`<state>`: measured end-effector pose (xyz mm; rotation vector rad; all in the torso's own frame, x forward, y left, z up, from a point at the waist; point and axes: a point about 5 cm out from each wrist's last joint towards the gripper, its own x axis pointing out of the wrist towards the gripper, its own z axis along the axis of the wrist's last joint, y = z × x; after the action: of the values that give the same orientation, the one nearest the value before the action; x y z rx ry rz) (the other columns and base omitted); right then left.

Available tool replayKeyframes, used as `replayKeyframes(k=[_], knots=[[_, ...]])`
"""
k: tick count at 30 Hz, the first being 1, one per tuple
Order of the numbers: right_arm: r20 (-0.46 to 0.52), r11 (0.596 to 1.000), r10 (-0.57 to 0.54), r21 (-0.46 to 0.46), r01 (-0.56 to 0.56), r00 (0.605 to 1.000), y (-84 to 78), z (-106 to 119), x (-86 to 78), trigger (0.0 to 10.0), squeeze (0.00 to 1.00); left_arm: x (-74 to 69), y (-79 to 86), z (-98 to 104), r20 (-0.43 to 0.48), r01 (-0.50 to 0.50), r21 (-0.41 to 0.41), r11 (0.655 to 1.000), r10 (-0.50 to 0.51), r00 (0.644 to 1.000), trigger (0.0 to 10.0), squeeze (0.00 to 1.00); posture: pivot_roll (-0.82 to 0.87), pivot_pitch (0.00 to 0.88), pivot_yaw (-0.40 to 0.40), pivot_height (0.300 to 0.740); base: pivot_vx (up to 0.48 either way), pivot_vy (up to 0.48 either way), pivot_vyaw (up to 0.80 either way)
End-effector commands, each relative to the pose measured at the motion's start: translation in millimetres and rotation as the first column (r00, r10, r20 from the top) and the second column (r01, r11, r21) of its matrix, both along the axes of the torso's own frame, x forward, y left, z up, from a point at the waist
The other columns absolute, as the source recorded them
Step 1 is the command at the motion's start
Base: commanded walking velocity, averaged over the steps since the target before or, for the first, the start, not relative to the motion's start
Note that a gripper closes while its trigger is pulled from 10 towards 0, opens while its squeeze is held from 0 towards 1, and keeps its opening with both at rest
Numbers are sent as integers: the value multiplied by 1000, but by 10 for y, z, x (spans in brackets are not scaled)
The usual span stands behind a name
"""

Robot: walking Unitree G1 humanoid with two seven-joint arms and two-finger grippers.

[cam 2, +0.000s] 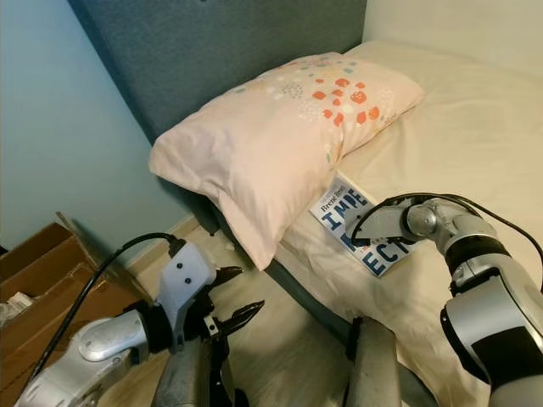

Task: Clean up the room

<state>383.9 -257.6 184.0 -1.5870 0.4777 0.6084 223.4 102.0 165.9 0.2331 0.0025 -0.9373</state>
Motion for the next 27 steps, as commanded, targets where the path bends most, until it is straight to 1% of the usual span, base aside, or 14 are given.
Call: replayKeyframes(k=[1, 2, 4, 9, 10, 12, 15, 19, 20, 21, 23, 24, 25, 27], knots=[[-36, 997, -37, -74, 34, 999, -142, -98, -65, 10000, 0, 0, -2, -36, -5, -7, 3, 1000, 7, 1000, 10000, 0, 130, 322, 73, 531, 0, 0, 0], [-36, 997, -37, -74, 34, 999, -142, -98, -65, 10000, 0, 0, -2, -36, -5, -7, 3, 1000, 7, 1000, 10000, 0, 130, 322, 73, 531, 0, 0, 0], [41, 994, -13, -109, 18, 999, -125, 1, -14, 10000, 0, 12, -3, -32, -2, -9, 1, 1000, 9, 1000, 10000, 0, 129, 326, 74, 531, 0, 0, 0], [96, 991, -2, -132, 14, 995, -121, 76, 19, 10000, 0, 19, -4, -33, -2, -10, 1, 1000, 10, 1000, 10000, 0, 127, 325, 76, 531, 0, 0, 0], [139, 986, 1, -167, 22, 990, -144, 133, 38, 10000, 0, 25, -6, -36, -1, -12, 0, 1000, 12, 1000, 10000, 0, 128, 327, 76, 531, 0, 0, 0], [158, 984, 2, -177, 26, 987, -155, 154, 44, 10000, 0, 26, -6, -36, -1, -13, -1, 1000, 13, 1000, 10000, 0, 128, 327, 76, 531, 0, 0, 0], [180, 988, -20, -148, 47, 983, -166, 167, 47, 10000, 0, 24, -4, -37, -2, -15, -3, 1000, 15, 1000, 10000, 0, 128, 327, 75, 531, 0, 0, 0], [133, 995, -27, -96, 40, 991, -151, 80, 16, 10000, 0, 12, -2, -43, -5, -14, -3, 1000, 14, 1000, 10000, 0, 130, 329, 74, 531, 0, 0, 0], [114, 998, -38, -42, 43, 993, -128, 54, 9, 10000, 0, 10, 0, -44, -6, -14, -4, 1000, 14, 1000, 10000, 0, 130, 332, 74, 531, 0, 0, 0], [62, 998, -54, 49, 51, 997, -82, 7, -5, 10000, 0, 10, 0, -44, -8, -14, -6, 1000, 14, 1000, 10000, 0, 129, 331, 74, 531, 0, 0, 0], [-28, 984, -61, 163, 65, 998, -15, -68, -32, 10000, 0, 11, -1, -43, -9, -14, -8, 1000, 13, 1000, 10000, 0, 129, 332, 74, 531, 0, 0, 0], [-28, 984, -61, 163, 65, 998, -15, -68, -32, 10000, 0, 11, -1, -43, -9, -14, -8, 1000, 13, 1000, 10000, 0, 129, 332, 74, 531, 0, 0, 0], [-83, 977, -57, 200, 72, 995, 14, -118, -53, 10000, 0, 12, -4, -42, -9, -13, -10, 1000, 13, 1000, 10000, 0, 130, 333, 74, 531, 0, 0, 0], [-120, 973, -49, 217, 74, 992, 34, -160, -71, 10000, 0, 12, -8, -41, -9, -12, -12, 1000, 12, 1000, 10000, 0, 130, 333, 74, 531, 0, 0, 0]])
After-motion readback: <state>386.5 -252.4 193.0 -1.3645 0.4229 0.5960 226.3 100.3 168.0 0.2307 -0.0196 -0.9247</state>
